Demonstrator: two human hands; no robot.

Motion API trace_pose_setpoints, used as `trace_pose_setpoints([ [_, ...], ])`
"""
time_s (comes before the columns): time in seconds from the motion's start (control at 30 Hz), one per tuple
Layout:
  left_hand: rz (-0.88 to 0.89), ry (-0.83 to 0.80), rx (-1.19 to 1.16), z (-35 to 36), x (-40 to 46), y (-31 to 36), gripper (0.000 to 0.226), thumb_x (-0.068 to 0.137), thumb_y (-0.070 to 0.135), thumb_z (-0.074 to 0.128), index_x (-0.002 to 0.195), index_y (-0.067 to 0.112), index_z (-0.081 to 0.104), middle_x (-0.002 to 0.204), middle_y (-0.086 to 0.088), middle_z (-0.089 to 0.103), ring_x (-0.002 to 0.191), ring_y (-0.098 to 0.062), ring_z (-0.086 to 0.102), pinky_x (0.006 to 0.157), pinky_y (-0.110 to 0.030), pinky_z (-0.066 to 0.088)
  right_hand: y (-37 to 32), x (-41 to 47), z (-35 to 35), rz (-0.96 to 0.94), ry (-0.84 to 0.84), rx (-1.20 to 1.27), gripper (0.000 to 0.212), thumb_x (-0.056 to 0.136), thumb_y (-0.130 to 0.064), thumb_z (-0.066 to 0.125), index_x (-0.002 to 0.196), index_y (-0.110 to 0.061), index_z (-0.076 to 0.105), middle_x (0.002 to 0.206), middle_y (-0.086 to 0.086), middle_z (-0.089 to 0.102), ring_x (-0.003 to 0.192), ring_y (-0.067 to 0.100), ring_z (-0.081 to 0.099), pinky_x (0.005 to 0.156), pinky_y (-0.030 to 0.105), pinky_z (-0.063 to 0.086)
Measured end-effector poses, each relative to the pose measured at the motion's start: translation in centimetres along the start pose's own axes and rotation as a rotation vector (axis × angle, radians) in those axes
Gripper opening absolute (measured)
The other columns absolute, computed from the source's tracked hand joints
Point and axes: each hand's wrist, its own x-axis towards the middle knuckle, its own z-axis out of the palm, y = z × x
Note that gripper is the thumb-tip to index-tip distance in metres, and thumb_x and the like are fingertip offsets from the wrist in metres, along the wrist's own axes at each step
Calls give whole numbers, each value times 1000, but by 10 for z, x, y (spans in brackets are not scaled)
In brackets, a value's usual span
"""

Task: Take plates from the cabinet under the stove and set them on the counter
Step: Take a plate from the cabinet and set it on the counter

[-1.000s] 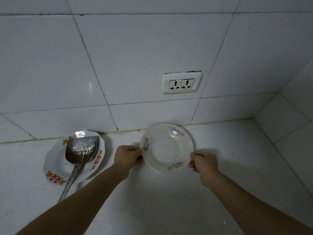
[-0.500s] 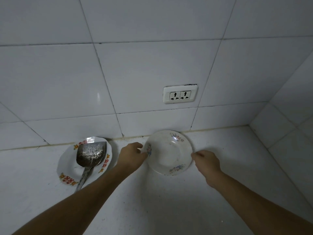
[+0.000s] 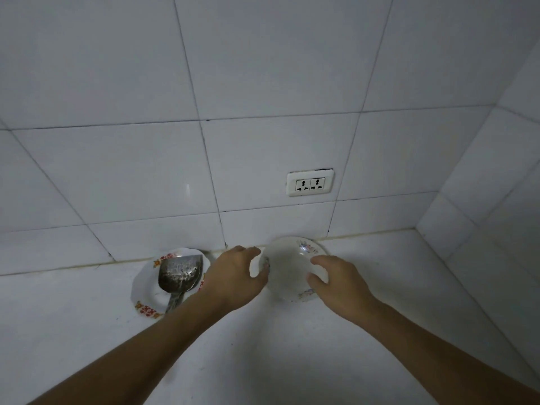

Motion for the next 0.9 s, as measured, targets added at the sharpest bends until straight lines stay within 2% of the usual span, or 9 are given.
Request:
trace_pose_setpoints([
  [0.1, 61, 13, 68, -13, -28, 3, 53, 81, 49, 55, 128, 24, 56, 125, -4, 63, 113, -24, 57, 88, -37, 50, -13, -24, -3, -122, 9, -61, 42, 87, -32, 57, 126, -16, 56, 128, 1, 60, 117, 18, 54, 93, 27, 43],
  [0.2, 100, 10, 170, -24, -56, 2, 63, 82, 55, 48, 137, 25, 48, 132, -1, 58, 116, -24, 54, 91, -41, 50, -24, -49, -5, -213, 18, -98, 40, 87, -29, 57, 125, -15, 57, 125, 1, 61, 115, 19, 54, 89, 23, 42],
  [0.33, 139, 42, 244, -38, -93, 5, 64, 85, 58, 45, 138, 24, 45, 138, -4, 54, 121, -28, 50, 93, -45, 47, -43, -80, -6, -283, 28, -152, 45, 85, -28, 62, 127, -13, 57, 131, 8, 58, 122, 25, 51, 99, 32, 41],
  [0.47, 135, 75, 256, -50, -129, 6, 66, 85, 60, 43, 140, 25, 43, 142, -6, 50, 127, -29, 44, 98, -46, 43, -63, -110, -4, -303, 14, -182, 52, 85, -38, 59, 133, -18, 51, 140, 7, 51, 129, 21, 44, 108, 36, 37],
  [0.63, 132, 115, 182, -57, -179, 5, 65, 82, 61, 45, 133, 22, 53, 134, -10, 58, 121, -33, 52, 91, -49, 50, -74, -154, 4, -327, 1, -209, 60, 86, -51, 47, 139, -24, 42, 146, 1, 43, 136, 16, 35, 111, 28, 24],
  [0.8, 148, 136, 296, -68, -211, 3, 65, 81, 61, 45, 132, 20, 55, 132, -13, 60, 119, -37, 54, 89, -54, 48, -84, -186, 12, -304, 7, -226, 60, 88, -54, 43, 143, -31, 33, 152, -5, 33, 141, 10, 22, 112, 23, 10],
  [0.9, 158, 144, 312, -75, -222, 1, 65, 81, 60, 46, 131, 19, 56, 132, -14, 60, 119, -38, 54, 91, -55, 47, -91, -199, 14, -265, 13, -210, 60, 88, -54, 43, 143, -34, 30, 153, -8, 30, 141, 8, 20, 111, 22, 14],
])
